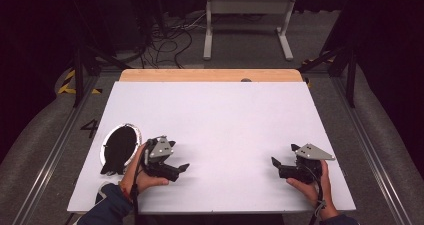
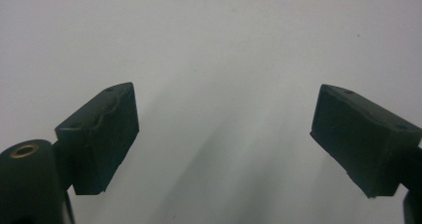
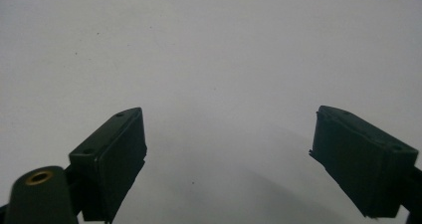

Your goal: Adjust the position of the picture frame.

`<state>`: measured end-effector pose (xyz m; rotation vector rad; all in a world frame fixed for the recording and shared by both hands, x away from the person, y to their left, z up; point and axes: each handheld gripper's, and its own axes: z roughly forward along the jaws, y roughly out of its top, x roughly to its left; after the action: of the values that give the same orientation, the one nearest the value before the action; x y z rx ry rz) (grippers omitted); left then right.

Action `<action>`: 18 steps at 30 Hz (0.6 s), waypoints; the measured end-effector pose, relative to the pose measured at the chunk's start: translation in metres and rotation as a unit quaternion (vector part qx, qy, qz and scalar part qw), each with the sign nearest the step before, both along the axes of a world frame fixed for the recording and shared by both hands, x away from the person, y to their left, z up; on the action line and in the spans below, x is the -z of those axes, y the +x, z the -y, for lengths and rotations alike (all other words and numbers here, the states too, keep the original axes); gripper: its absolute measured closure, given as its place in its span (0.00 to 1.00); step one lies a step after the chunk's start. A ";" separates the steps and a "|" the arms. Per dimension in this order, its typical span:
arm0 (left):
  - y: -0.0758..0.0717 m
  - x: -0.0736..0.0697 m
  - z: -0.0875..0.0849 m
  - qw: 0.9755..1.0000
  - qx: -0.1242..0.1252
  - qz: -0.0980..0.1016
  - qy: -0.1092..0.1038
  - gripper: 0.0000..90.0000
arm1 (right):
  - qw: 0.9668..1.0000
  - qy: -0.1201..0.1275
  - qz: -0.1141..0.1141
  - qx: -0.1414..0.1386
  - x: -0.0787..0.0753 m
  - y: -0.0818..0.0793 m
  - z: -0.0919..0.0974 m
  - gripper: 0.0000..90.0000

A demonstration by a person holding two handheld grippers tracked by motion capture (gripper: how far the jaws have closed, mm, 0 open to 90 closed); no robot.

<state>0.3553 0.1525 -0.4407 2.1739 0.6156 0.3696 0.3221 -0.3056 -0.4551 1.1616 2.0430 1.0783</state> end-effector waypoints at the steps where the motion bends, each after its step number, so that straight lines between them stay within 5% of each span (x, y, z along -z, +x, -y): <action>1: 0.000 0.000 0.000 1.000 0.000 0.000 0.000 0.14 | 1.000 0.000 0.000 0.000 0.000 0.000 0.000 0.16; 6: -0.010 -0.015 -0.027 0.999 -0.019 0.028 -0.033 0.17 | 1.000 0.008 0.005 0.006 -0.003 0.003 0.004 0.19; 12: -0.023 -0.031 -0.069 0.995 -0.056 0.067 -0.042 0.23 | 1.000 -0.002 0.010 0.008 -0.005 0.010 0.002 0.22; 15: -0.025 -0.036 -0.101 0.991 -0.098 0.086 -0.036 0.25 | 1.000 0.004 0.011 0.010 -0.007 0.014 0.002 0.24; 18: -0.022 -0.035 -0.136 0.985 -0.143 0.079 -0.047 0.30 | 1.000 0.002 0.009 0.011 -0.007 0.015 0.002 0.27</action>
<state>0.3331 0.2882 -0.4061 1.9465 0.8398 0.6468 0.3369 -0.3078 -0.4479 1.1702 2.0114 1.0773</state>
